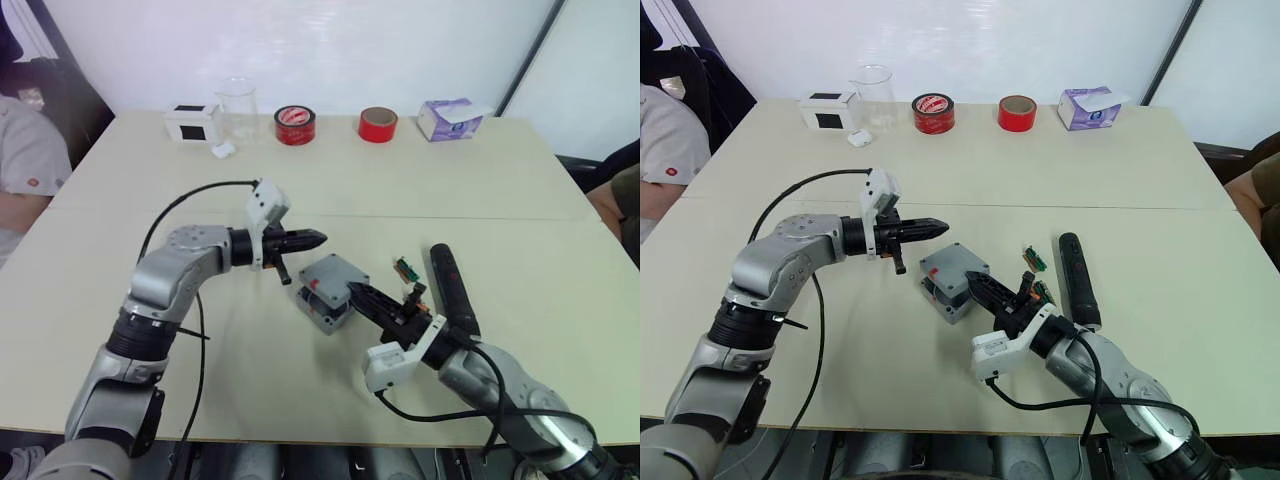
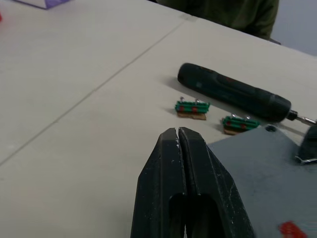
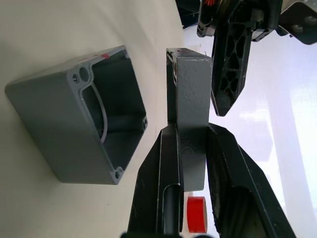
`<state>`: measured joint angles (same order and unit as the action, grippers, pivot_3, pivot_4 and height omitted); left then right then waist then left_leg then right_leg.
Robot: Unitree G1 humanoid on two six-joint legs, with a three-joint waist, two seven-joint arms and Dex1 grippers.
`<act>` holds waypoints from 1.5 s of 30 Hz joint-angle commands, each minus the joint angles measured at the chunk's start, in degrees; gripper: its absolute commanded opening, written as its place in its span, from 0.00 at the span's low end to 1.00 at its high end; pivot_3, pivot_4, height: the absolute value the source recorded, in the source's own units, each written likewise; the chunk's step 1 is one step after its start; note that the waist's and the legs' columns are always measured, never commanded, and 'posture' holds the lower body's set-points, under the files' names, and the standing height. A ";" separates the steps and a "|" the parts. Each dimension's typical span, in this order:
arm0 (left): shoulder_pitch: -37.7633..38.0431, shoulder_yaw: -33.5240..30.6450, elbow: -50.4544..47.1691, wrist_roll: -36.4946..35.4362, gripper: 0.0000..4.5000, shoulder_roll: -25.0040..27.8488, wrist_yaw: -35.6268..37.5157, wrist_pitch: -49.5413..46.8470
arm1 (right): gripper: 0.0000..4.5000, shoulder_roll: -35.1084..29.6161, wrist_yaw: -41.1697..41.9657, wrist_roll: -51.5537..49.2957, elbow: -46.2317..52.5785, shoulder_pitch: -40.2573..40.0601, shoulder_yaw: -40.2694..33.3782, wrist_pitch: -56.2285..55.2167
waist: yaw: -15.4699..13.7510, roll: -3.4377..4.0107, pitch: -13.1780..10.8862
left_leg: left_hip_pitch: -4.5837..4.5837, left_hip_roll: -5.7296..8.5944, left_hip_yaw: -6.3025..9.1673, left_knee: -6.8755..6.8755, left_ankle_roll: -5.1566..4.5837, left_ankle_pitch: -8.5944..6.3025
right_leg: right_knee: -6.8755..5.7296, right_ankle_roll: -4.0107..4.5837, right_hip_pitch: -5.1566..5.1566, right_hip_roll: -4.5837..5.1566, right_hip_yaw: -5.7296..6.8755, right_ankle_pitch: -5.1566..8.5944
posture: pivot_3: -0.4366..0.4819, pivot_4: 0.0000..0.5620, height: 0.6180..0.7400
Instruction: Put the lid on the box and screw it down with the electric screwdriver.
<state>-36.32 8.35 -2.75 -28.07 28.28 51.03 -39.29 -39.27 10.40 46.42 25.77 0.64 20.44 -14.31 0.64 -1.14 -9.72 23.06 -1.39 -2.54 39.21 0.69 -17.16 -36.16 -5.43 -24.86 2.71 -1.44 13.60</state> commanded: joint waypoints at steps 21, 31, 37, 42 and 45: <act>2.34 1.45 -3.16 3.64 0.01 0.95 2.56 1.01 | 0.03 1.97 -1.33 3.88 -1.59 -1.73 -3.95 -8.13 | -0.08 0.01 0.01 | -0.28 0.00 -0.01 0.00 0.00 0.00 | -0.02 0.00 0.26 0.01 -0.01 0.00 | 0.48 0.27 1.00; 1.92 1.77 -1.73 4.03 0.01 0.85 3.76 2.17 | 0.03 4.82 0.52 5.81 -2.57 -0.29 -3.59 -6.88 | 0.02 0.01 0.01 | -0.47 0.00 -0.04 0.00 -0.01 0.00 | -0.05 0.03 0.39 -0.01 -0.03 0.01 | 0.48 0.27 1.00; 2.30 3.51 -2.42 5.82 0.01 1.22 4.43 3.26 | 0.03 4.45 0.56 5.43 -2.53 -2.21 -4.18 -7.48 | -0.06 0.01 0.01 | -0.51 0.00 -0.07 0.00 -0.01 0.00 | -0.06 0.03 0.43 0.01 -0.05 0.01 | 0.48 0.27 1.00; 2.35 4.09 -2.32 6.22 0.01 1.06 4.65 3.66 | 0.03 4.58 0.67 5.55 -2.78 -2.30 -4.69 -7.60 | 0.00 0.01 0.01 | -0.56 0.00 -0.06 0.00 -0.01 0.00 | -0.07 0.07 0.46 0.00 -0.05 0.04 | 0.48 0.27 1.00; 2.63 5.58 -1.99 7.87 0.01 1.44 5.27 4.89 | 0.03 4.78 1.23 5.94 -2.92 -2.28 -4.12 -7.53 | 0.00 0.01 0.01 | -0.56 0.00 -0.06 0.00 -0.01 -0.01 | -0.07 0.08 0.46 0.00 -0.05 0.04 | 0.48 0.27 1.00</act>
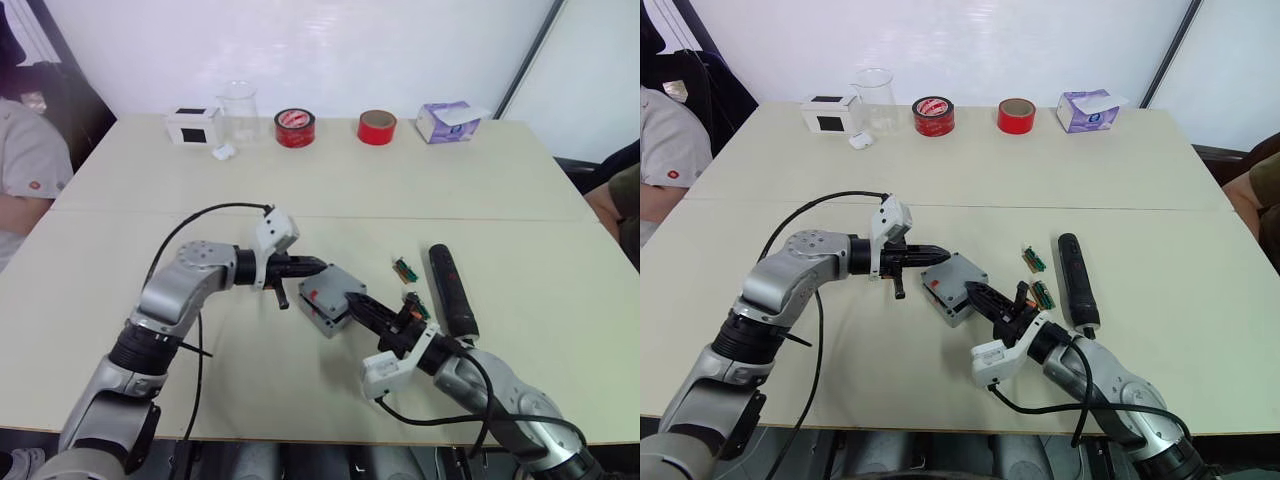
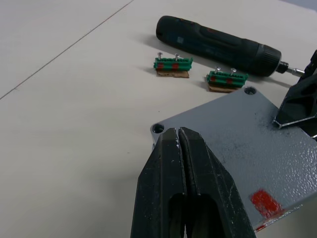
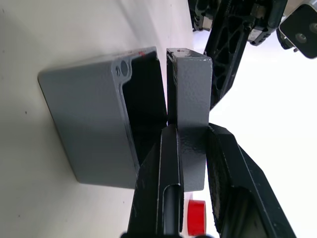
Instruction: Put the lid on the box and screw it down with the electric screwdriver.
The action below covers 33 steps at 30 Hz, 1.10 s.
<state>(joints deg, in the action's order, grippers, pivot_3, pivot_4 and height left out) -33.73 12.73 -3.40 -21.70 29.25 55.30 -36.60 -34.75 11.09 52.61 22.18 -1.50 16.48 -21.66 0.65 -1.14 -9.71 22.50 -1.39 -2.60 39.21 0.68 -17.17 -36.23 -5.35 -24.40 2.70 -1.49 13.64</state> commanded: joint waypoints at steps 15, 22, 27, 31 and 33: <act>2.15 9.61 3.17 13.14 0.00 1.73 1.61 9.58 | 0.82 0.15 4.57 -2.95 2.18 -2.20 -1.23 0.65 | -0.09 -0.12 0.49 | -0.72 -0.01 0.01 -0.04 -0.07 -0.05 | 0.07 0.22 0.77 0.00 0.01 0.14 | 0.48 0.27 1.00; 3.08 9.73 4.12 14.56 0.00 1.44 1.85 10.90 | 0.82 -0.58 4.82 -5.41 4.85 -5.33 -3.85 0.21 | -0.02 -0.25 0.78 | -1.20 -0.09 0.00 -0.07 -0.22 -0.14 | 0.07 0.43 1.24 -0.01 0.02 0.30 | 0.48 0.27 1.00; 3.38 7.23 5.10 12.91 0.00 0.70 2.04 12.51 | 0.82 0.43 6.03 -12.20 6.77 -8.09 -6.05 0.84 | -0.10 -0.25 0.85 | -1.20 -0.09 0.02 -0.07 -0.22 -0.14 | 0.07 0.43 1.23 0.00 0.02 0.30 | 0.48 0.27 1.00; 2.58 -3.99 1.53 0.29 0.00 -0.67 2.28 2.21 | 0.54 4.81 15.51 -34.11 9.29 -11.19 -7.13 12.85 | 0.04 -0.24 0.79 | -1.17 -0.23 0.14 -0.07 -0.22 -0.14 | 0.06 0.44 1.20 -0.03 0.02 0.29 | 0.48 0.27 1.00; 1.37 -8.89 0.87 -4.63 0.00 -1.09 0.42 -4.07 | 0.37 3.92 18.28 -37.71 8.84 -13.06 -7.83 14.38 | 0.05 -0.25 0.74 | -1.10 -0.34 0.21 -0.07 -0.23 -0.14 | 0.04 0.43 1.12 -0.05 0.03 0.29 | 0.48 0.27 1.00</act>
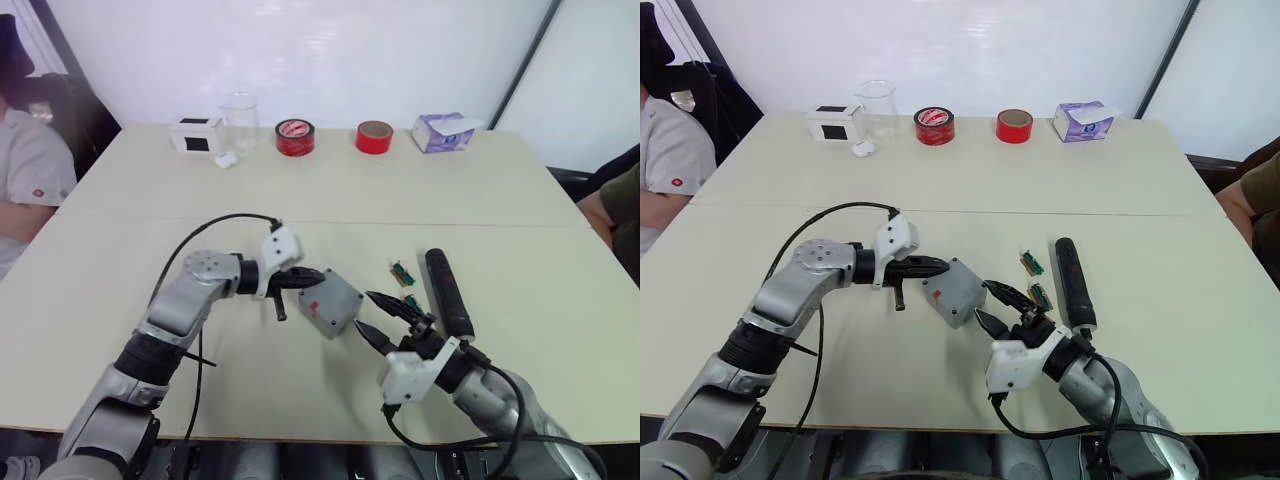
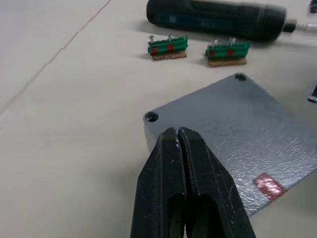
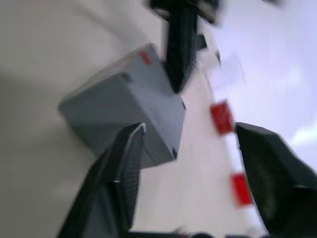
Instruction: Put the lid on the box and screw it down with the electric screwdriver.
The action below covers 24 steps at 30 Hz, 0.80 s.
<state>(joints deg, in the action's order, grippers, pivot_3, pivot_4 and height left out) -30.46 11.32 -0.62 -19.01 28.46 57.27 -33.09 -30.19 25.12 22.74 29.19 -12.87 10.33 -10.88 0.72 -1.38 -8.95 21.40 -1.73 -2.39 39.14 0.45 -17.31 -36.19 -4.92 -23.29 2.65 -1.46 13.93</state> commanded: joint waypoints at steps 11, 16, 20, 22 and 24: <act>0.48 -4.43 2.13 -1.33 0.00 0.26 -6.94 -5.40 | 0.01 2.51 11.76 -24.30 4.84 1.69 0.89 27.02 | -0.11 0.01 -0.09 | 0.02 0.01 0.01 -0.04 0.00 -0.01 | 0.02 0.00 -0.06 0.03 0.02 0.00 | 0.48 0.27 1.00; 2.20 -0.87 4.53 1.40 0.00 -1.46 -6.66 -1.31 | 0.01 2.94 11.23 -23.04 1.58 6.70 3.08 29.95 | -0.16 0.01 -0.11 | 0.07 0.01 -0.02 -0.04 0.00 -0.01 | 0.02 0.02 -0.13 0.05 0.01 -0.01 | 0.48 0.27 1.00; 6.17 0.24 -1.60 0.37 0.00 -0.80 -5.46 -2.82 | 0.01 2.96 10.75 -21.51 -1.93 12.15 4.44 30.19 | 0.08 0.02 -0.14 | 0.18 -0.01 -0.06 -0.09 -0.01 -0.02 | 0.04 0.03 -0.26 0.04 -0.01 -0.01 | 0.48 0.27 1.00; 7.53 -0.02 -3.95 -0.29 0.00 -0.80 -5.83 -4.15 | 0.01 3.59 9.81 -21.31 -3.34 13.72 4.14 30.58 | 0.06 0.02 -0.16 | 0.18 -0.02 -0.07 -0.11 -0.01 -0.02 | 0.03 0.04 -0.27 0.04 -0.01 0.00 | 0.48 0.27 1.00; 8.68 -0.12 -5.80 -0.71 0.00 -0.76 -6.26 -5.15 | 0.01 4.09 9.00 -20.75 -4.54 14.69 4.33 30.44 | 0.02 0.05 -0.17 | 0.16 -0.04 -0.07 -0.11 -0.01 -0.02 | 0.02 0.04 -0.27 0.03 -0.01 -0.01 | 0.48 0.27 1.00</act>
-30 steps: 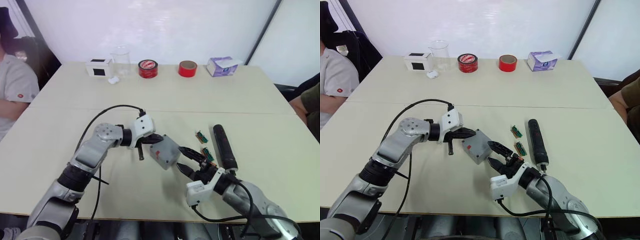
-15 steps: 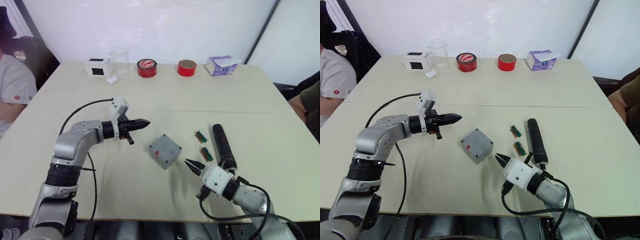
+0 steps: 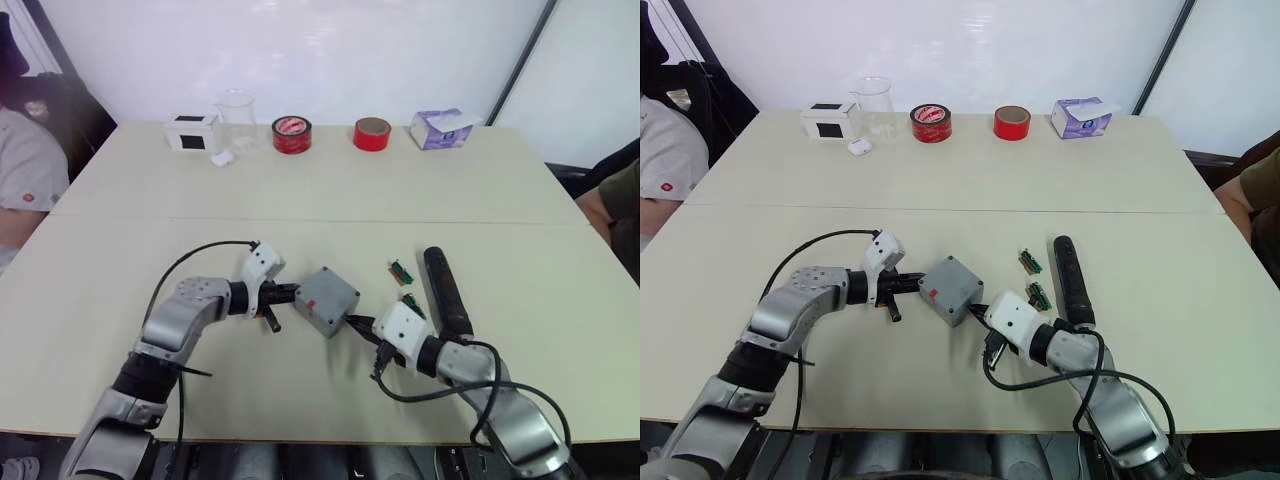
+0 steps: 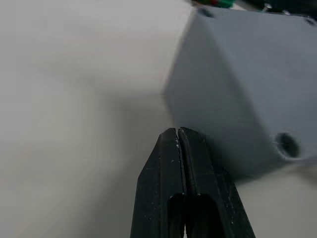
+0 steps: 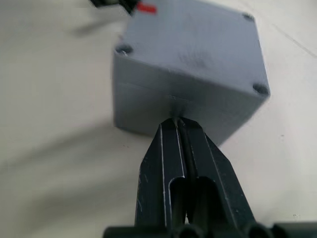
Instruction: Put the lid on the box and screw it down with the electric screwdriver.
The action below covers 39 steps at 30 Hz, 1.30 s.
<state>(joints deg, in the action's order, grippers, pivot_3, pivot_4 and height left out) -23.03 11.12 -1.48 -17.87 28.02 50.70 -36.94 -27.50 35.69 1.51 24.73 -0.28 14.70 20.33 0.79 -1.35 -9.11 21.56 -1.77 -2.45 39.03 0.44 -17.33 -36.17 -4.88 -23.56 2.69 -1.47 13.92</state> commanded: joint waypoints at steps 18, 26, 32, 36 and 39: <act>5.44 -0.66 -10.47 -3.51 0.00 -1.76 -1.77 -5.56 | 0.01 3.43 -3.85 0.98 -1.22 2.92 -0.20 -0.12 | -0.09 0.05 -0.06 | 0.02 0.01 0.00 -0.02 0.00 -0.01 | 0.04 0.00 -0.01 0.07 0.00 0.00 | 0.48 0.27 1.00; 5.41 -2.28 -10.68 -3.57 0.00 -1.99 -2.83 -6.69 | 0.01 3.49 -4.75 0.55 1.20 1.38 -1.40 1.91 | -0.12 0.07 -0.10 | 0.05 0.01 0.00 -0.03 0.00 -0.01 | 0.06 0.00 -0.03 0.08 0.00 0.00 | 0.48 0.27 1.00; 5.08 -9.33 -10.33 -2.81 0.00 1.12 -5.20 -1.78 | 0.01 3.12 -6.00 -4.67 12.77 -5.03 -10.98 9.49 | -0.16 0.11 -0.12 | 0.42 0.00 0.05 -0.03 0.00 -0.01 | 0.02 0.01 -0.40 0.10 0.02 0.00 | 0.48 0.27 1.00; 2.01 -12.07 -12.93 -9.28 0.00 4.77 -0.17 -5.87 | 0.01 3.91 -5.57 -12.27 18.19 -8.48 -20.14 15.05 | -0.16 0.10 -0.13 | 0.85 0.00 0.05 0.00 0.01 0.01 | -0.03 0.03 -0.85 0.07 0.03 -0.06 | 0.48 0.27 1.00; 0.21 -10.28 -16.81 -11.97 0.00 5.42 1.46 -7.69 | 0.01 3.48 -6.27 -14.79 18.57 -10.12 -24.15 18.19 | -0.31 0.10 -0.14 | 0.85 0.02 0.05 0.01 0.01 0.00 | 0.01 0.04 -0.81 0.09 0.06 -0.05 | 0.48 0.27 1.00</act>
<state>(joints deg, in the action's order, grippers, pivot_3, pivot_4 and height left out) -21.67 -0.14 -13.97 -27.11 33.36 50.46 -43.73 -23.91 29.77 -11.06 41.24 -9.51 -6.73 37.03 0.48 -1.26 -9.25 22.41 -1.72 -2.42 39.05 0.45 -17.33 -36.15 -4.84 -24.35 2.81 -1.42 13.87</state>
